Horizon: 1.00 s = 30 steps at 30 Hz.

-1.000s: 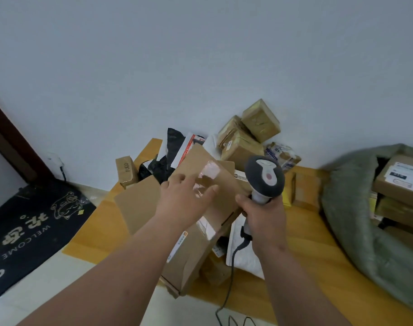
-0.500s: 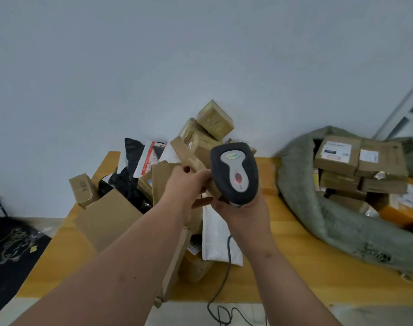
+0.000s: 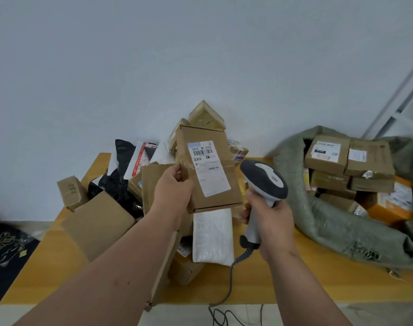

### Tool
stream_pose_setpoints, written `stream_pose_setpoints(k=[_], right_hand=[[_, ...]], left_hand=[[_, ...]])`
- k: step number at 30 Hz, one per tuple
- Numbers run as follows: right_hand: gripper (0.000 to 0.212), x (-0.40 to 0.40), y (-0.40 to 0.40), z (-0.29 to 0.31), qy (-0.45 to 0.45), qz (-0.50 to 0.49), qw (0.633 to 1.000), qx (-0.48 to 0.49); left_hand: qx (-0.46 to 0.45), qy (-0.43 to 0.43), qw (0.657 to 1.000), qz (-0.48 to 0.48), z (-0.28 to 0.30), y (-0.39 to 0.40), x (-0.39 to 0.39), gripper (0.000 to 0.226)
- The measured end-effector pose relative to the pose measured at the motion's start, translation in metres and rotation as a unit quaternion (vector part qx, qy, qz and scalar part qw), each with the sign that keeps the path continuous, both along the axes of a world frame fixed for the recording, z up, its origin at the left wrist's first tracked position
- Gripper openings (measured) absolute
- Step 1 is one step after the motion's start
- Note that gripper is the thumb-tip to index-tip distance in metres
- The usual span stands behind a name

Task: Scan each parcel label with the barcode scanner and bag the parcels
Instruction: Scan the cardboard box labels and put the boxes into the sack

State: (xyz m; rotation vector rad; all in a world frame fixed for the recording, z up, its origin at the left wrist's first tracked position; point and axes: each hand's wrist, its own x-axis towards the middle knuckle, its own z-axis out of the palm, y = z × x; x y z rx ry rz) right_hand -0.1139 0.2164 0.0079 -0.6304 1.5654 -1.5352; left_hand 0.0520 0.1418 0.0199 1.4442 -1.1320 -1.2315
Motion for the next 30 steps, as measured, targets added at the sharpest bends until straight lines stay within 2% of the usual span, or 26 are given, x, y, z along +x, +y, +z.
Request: stream_pose_setpoints(k=[6,14,30], right_hand=[[0.015,-0.006,-0.005,0.012,0.058,0.096,0.993,0.017],[0.015,-0.025,-0.016,0.024,0.065,0.136,0.988,0.02],[0.022,-0.076,-0.034,0.016,0.038,0.163,0.985,0.031]], left_hand=[[-0.048,-0.135,0.99,-0.014,-0.004,-0.005,-0.013,0.057],[-0.043,-0.194,0.98,-0.013,-0.011,-0.011,-0.034,0.061],[-0.026,-0.158,0.987,-0.004,-0.02,-0.02,-0.081,0.061]])
